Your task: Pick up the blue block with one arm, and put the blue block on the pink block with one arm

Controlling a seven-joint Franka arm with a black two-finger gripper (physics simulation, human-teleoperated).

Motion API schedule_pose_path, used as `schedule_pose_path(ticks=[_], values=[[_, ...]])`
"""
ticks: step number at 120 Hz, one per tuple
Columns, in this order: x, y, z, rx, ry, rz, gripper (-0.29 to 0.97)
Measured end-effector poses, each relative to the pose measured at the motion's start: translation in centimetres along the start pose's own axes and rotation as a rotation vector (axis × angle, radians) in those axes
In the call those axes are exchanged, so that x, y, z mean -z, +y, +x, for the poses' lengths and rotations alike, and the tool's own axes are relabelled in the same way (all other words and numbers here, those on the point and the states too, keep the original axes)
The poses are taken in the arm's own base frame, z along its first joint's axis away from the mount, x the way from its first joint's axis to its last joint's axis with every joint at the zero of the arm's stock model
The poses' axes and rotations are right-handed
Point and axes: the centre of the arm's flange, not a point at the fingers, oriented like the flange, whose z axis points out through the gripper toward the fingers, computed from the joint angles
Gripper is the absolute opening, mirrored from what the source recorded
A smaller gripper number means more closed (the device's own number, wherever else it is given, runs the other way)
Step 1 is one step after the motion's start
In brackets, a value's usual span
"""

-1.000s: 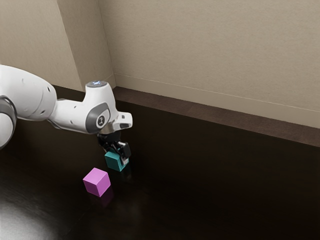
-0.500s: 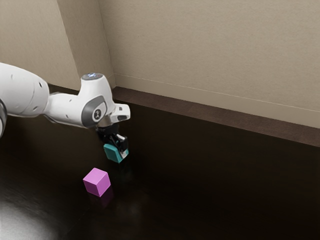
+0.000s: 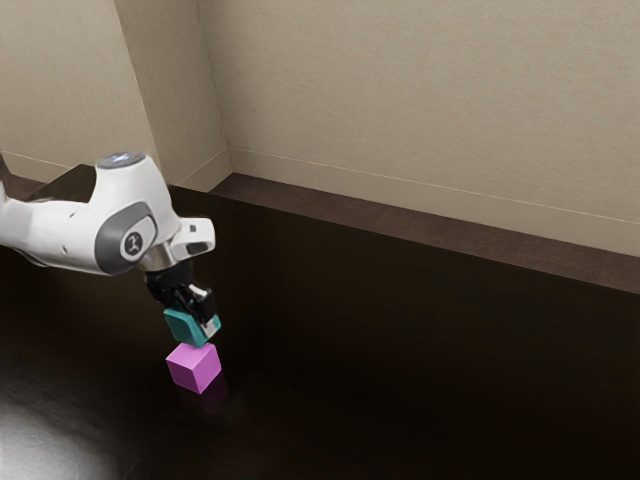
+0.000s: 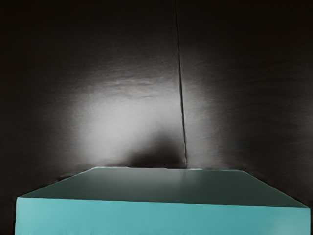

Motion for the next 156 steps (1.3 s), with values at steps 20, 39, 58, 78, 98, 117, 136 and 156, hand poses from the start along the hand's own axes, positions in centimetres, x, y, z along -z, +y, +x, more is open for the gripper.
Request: schedule_pose_path(ticks=[20,39,58,78,98,117,136,156], values=[[0.3,1.8,-1.3,-0.059,0.002,0.018,0.37],[0.7,1.6,-2.7,-0.038,0.011,0.012,0.37],[0.7,1.5,-3.0,0.01,0.009,0.013,0.37],[-0.1,1.6,-3.1,0.055,-0.008,0.022,0.37],[-0.5,1.6,-3.1,0.077,-0.014,0.043,0.36],[-0.5,1.8,-3.0,0.089,-0.006,0.053,0.37],[-0.3,1.7,-3.2,0.086,-0.002,0.074,0.37],[-0.6,1.5,-3.1,0.098,-0.004,0.086,0.37]])
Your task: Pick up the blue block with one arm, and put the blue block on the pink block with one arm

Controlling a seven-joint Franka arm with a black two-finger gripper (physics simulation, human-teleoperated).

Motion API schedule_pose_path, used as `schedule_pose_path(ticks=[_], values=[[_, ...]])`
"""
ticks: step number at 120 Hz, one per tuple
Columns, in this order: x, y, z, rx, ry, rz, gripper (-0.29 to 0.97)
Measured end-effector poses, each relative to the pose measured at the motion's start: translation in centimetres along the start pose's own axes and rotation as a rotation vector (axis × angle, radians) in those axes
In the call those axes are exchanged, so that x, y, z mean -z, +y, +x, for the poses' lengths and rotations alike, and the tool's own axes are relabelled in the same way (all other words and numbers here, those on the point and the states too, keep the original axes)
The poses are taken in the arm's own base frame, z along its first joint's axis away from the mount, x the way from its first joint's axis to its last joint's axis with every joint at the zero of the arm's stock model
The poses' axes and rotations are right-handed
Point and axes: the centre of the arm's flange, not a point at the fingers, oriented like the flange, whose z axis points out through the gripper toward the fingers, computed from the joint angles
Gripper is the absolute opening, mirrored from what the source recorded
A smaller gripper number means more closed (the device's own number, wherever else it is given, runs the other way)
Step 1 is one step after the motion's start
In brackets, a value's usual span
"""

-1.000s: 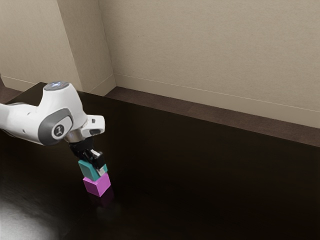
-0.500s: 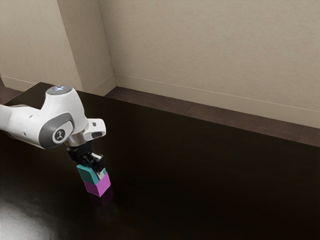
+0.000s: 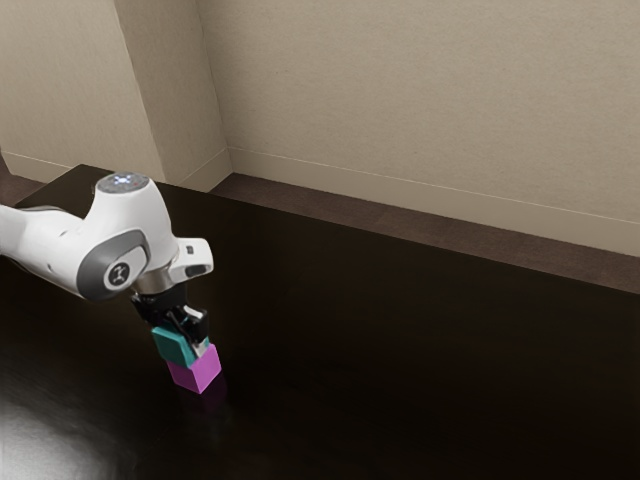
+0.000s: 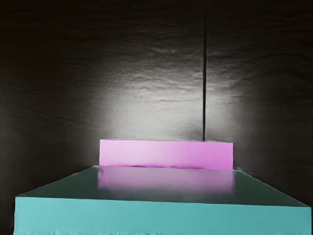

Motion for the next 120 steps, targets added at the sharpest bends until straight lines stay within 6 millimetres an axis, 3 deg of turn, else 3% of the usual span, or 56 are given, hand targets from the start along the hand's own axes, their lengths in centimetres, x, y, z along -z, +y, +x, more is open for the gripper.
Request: schedule_pose_path(ticks=[46,120], values=[[-0.2,0.2,1.3,0.013,0.017,0.015,0.35],[0.3,0.0,0.4,0.037,0.026,0.002,0.36]])
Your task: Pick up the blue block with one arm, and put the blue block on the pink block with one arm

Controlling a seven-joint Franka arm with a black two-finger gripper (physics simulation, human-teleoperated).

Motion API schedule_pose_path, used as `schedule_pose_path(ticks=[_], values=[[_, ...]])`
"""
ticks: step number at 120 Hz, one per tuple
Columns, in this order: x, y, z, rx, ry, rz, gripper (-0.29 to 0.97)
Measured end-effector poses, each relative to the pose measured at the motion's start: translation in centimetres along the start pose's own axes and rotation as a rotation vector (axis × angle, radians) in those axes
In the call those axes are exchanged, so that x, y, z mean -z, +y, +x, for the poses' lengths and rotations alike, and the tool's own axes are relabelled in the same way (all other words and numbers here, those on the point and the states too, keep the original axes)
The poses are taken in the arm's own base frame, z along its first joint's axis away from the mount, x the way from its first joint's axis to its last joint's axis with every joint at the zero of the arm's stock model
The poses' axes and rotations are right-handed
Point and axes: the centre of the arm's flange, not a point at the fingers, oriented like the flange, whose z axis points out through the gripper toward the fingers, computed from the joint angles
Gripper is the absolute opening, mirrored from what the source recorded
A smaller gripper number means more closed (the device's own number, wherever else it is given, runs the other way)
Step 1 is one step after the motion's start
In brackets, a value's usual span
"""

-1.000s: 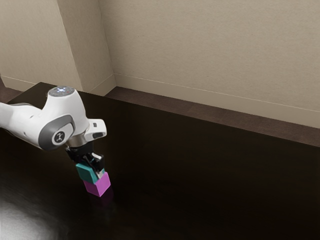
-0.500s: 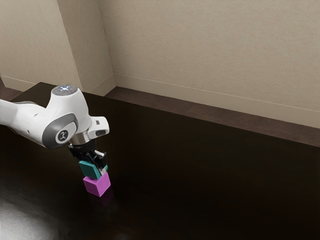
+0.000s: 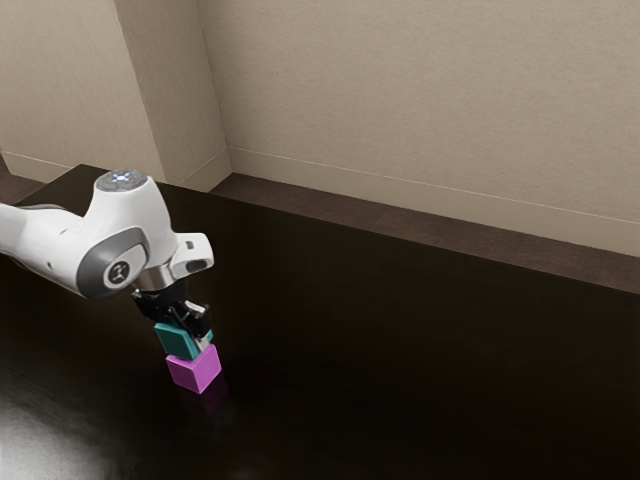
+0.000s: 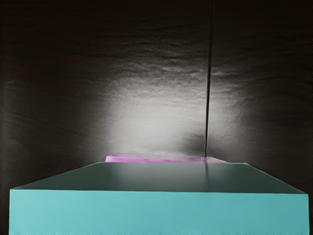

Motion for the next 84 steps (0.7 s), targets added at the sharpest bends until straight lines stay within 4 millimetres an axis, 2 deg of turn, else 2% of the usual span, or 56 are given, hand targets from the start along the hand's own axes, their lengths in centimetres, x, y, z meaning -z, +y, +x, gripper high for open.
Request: schedule_pose_path(ticks=[47,52,60,74,84], values=[[0.5,-0.7,-0.1,0.011,0.01,-0.01,0.59],[1.4,-0.7,0.0,0.009,0.028,-0.017,0.6],[3.9,-0.8,0.0,0.005,0.069,-0.035,0.62],[9.4,-0.9,-0.5,-0.003,0.134,-0.069,0.64],[11.6,-0.4,-1.4,-0.014,0.136,-0.08,0.64]])
